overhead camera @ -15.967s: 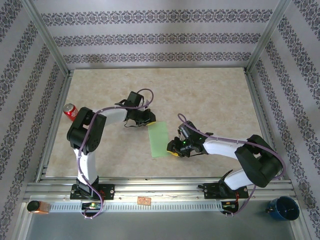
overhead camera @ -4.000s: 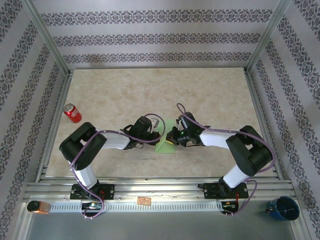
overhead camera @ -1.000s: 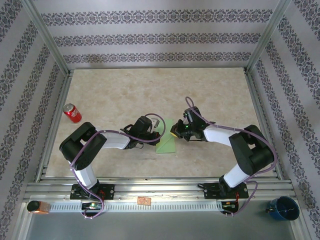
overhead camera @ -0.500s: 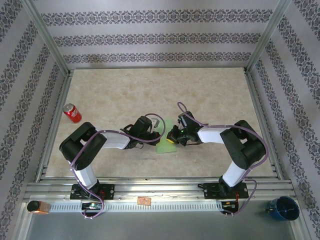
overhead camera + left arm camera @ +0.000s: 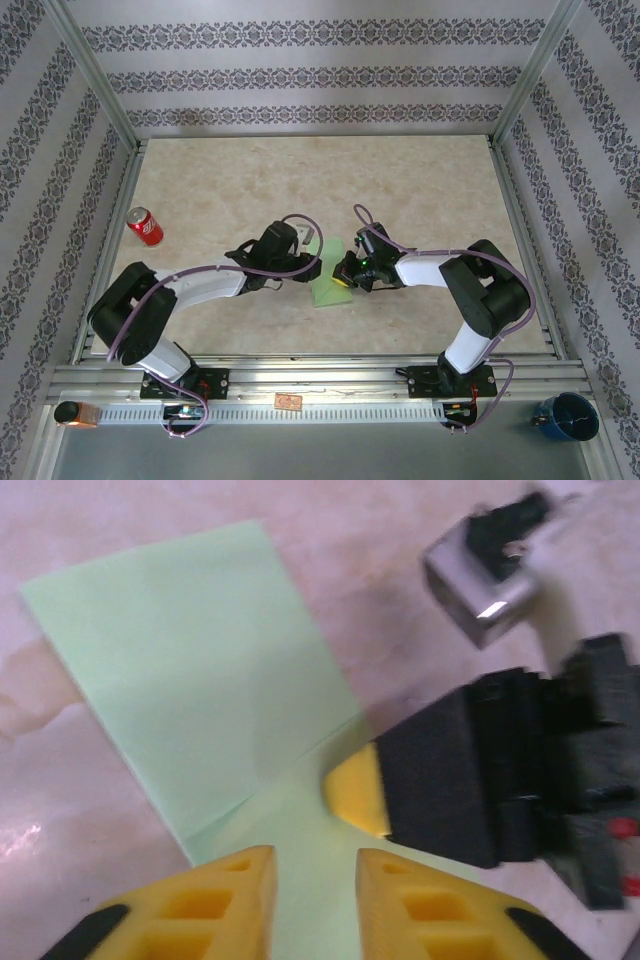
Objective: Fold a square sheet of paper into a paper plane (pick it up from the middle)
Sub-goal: Fold the triangle a second time at the center of the table.
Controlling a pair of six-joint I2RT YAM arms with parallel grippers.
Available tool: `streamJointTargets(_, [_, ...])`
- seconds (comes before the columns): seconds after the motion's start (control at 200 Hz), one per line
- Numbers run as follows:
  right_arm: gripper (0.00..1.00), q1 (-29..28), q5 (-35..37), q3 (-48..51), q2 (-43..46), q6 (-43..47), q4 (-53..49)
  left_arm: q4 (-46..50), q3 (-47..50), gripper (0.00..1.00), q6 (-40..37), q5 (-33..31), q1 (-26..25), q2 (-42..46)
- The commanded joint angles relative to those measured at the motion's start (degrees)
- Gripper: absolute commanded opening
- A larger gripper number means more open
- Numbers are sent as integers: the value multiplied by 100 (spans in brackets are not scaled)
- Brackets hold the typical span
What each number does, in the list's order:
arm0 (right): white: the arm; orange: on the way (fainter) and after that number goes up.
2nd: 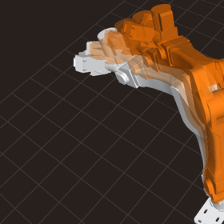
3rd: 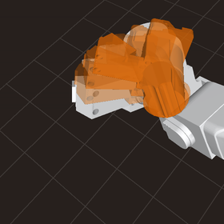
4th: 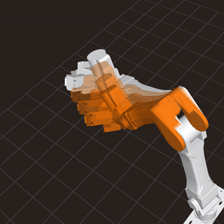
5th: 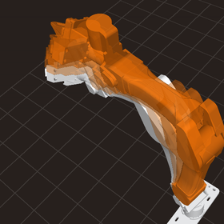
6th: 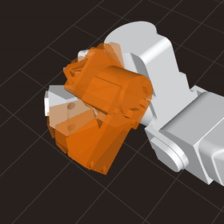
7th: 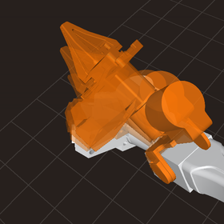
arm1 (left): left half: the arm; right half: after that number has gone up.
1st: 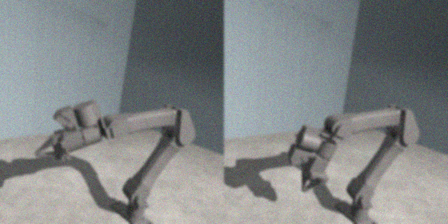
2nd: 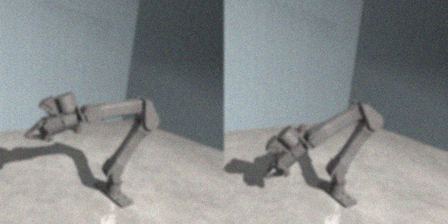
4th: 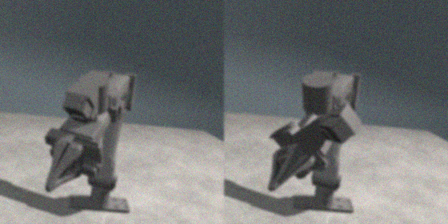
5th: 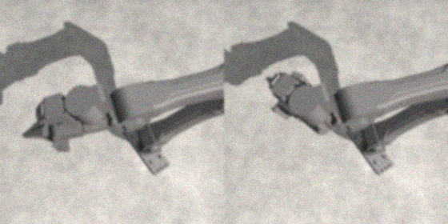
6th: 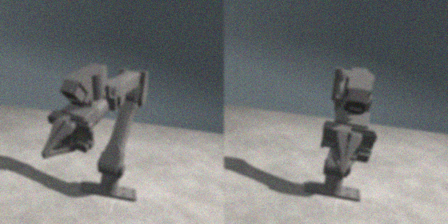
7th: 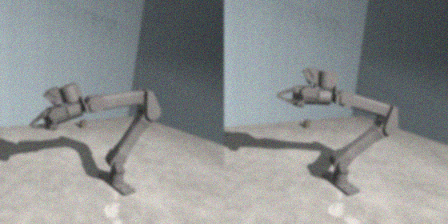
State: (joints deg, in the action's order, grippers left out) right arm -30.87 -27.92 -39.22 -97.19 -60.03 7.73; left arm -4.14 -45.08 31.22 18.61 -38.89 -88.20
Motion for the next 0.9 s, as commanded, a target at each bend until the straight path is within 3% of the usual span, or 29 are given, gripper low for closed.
streamJointTargets(0.0, [0,38,182,139,-154,70,-263,258,-160,15,525,818,23,-43])
streamJointTargets(0.13, [0,38,199,152,-157,68,-268,26,-295,2,946,1606,-43,-471])
streamJointTargets(0.245, [0,29,191,157,-168,65,-263,-171,-402,0,1140,1912,-118,-836])
streamJointTargets(0.899, [0,29,227,134,-187,67,-307,446,-433,0,714,1742,-127,-1488])
